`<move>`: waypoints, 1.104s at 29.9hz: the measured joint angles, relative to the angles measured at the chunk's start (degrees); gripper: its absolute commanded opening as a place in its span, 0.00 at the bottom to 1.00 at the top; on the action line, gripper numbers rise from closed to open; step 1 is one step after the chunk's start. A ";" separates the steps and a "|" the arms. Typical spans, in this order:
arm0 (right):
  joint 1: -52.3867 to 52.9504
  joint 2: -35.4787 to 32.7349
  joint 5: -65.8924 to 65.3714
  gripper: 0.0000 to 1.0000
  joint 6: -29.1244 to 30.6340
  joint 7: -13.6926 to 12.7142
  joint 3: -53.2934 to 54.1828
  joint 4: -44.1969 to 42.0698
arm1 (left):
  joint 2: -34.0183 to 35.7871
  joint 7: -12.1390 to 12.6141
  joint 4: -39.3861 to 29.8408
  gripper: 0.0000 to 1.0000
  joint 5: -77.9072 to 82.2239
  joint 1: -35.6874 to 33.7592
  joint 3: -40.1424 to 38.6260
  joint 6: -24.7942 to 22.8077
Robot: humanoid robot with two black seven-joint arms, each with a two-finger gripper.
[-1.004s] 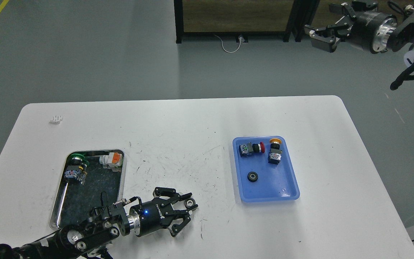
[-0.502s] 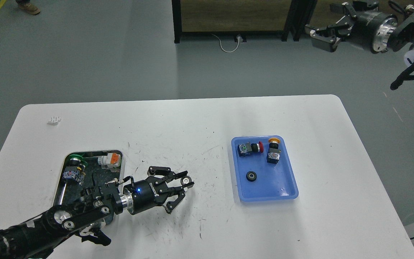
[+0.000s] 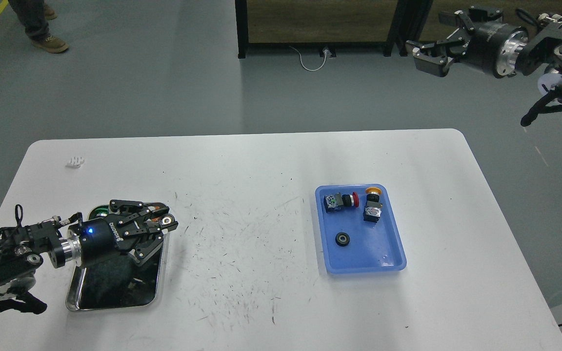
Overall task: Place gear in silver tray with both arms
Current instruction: 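Carry the gear into the silver tray and open the left gripper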
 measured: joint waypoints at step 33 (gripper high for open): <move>0.90 9.11 -0.33 0.90 -0.48 0.17 -3.35 -4.58 | 3.84 0.00 4.25 0.89 -3.58 11.39 -1.36 1.79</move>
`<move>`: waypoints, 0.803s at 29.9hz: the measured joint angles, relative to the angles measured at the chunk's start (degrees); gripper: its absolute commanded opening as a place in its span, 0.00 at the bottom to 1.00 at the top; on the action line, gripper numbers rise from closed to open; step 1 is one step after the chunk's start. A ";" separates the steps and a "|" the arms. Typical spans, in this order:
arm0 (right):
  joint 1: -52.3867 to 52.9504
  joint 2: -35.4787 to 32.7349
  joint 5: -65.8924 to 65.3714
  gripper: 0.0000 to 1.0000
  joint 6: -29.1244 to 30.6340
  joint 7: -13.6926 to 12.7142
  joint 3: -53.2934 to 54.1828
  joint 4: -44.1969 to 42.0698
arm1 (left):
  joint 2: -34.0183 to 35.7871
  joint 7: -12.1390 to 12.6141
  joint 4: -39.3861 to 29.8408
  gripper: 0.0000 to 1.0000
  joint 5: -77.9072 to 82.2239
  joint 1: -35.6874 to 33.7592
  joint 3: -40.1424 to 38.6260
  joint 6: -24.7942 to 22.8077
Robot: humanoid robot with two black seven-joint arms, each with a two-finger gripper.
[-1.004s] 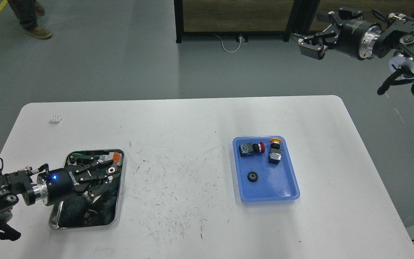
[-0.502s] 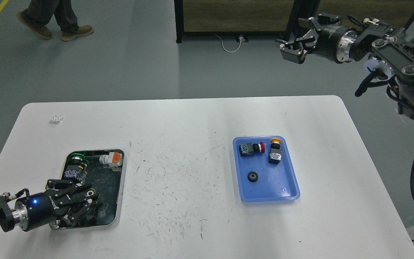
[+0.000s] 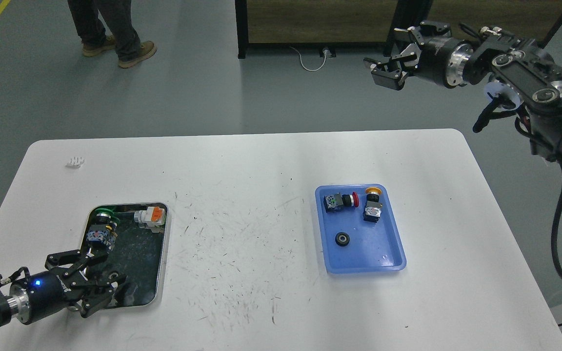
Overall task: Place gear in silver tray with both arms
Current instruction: 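Carry the gear into the silver tray and open the left gripper, then withdraw the left arm and move the right gripper to the blue tray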
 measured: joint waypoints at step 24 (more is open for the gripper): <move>-2.28 0.14 0.98 0.90 6.16 0.04 -24.44 20.93 | 8.26 3.03 8.14 0.98 -18.66 -20.32 -6.56 -6.05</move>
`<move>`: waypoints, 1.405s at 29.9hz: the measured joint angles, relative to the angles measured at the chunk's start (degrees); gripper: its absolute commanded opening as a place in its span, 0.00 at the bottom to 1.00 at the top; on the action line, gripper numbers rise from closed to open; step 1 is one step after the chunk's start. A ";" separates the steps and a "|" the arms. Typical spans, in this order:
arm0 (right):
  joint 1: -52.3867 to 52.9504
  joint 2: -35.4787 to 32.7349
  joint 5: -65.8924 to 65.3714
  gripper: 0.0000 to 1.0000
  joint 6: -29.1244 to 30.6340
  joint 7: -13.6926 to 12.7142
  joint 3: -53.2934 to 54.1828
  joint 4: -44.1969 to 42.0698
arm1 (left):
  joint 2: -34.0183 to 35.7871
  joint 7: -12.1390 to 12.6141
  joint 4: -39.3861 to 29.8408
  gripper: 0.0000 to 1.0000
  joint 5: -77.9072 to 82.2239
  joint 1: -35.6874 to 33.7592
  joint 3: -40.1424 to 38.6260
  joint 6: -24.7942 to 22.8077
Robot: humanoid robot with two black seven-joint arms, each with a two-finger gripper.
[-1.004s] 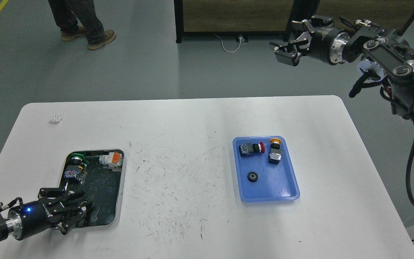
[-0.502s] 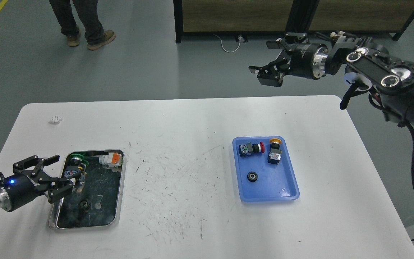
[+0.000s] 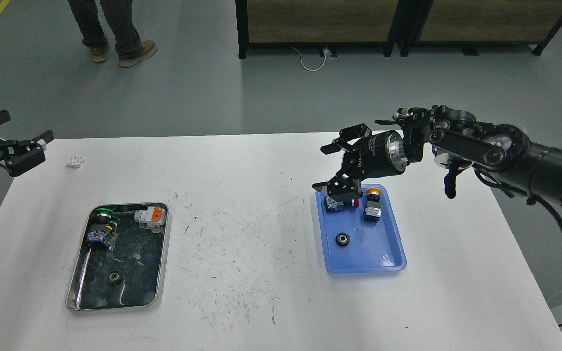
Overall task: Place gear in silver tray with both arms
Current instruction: 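Withdraw the left arm and move the right gripper to the blue tray, then grasp the second black gear in the blue tray with the right gripper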
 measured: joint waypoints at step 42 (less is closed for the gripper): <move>-10.29 7.91 -2.20 0.85 0.01 0.02 -8.23 -10.19 | 1.10 1.24 1.53 0.98 -0.06 -2.07 -0.82 0.68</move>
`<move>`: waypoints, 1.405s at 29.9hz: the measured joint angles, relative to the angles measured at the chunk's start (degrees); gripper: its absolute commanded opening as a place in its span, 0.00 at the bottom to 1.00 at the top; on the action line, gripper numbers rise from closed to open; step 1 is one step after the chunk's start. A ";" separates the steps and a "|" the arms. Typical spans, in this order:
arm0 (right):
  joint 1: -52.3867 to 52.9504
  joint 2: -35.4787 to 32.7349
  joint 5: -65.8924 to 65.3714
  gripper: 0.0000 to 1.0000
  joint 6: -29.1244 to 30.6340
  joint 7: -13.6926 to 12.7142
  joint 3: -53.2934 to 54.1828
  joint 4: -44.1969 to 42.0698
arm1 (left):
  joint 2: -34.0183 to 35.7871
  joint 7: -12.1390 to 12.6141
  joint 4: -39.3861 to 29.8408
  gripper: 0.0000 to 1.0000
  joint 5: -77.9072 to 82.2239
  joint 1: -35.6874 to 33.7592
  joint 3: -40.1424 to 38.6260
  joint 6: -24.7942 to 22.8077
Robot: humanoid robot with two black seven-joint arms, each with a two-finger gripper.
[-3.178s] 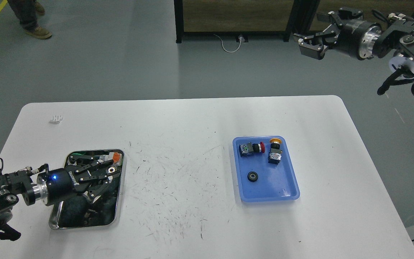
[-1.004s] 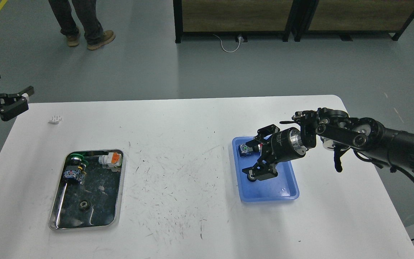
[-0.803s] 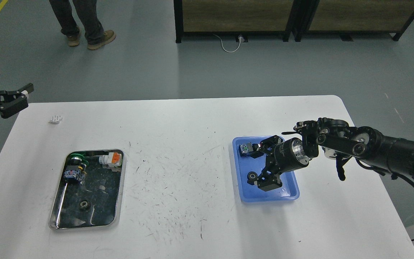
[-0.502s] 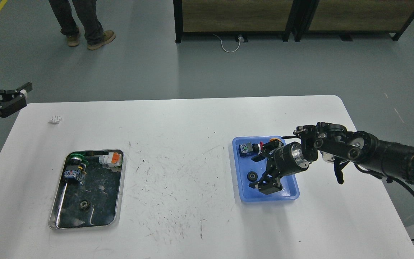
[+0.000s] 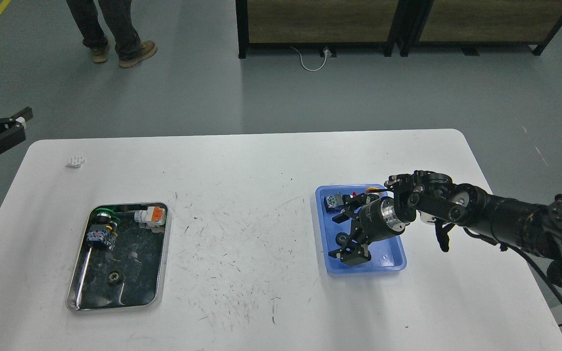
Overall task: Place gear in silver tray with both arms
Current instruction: 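Grasp the second black gear in the blue tray with the right gripper, then carry the gear toward the silver tray and set it on the table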
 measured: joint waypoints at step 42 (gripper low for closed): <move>-0.65 0.37 -0.36 0.30 0.00 -1.32 -0.05 -2.23 | 0.01 0.00 2.42 0.98 0.02 -0.97 0.09 -0.51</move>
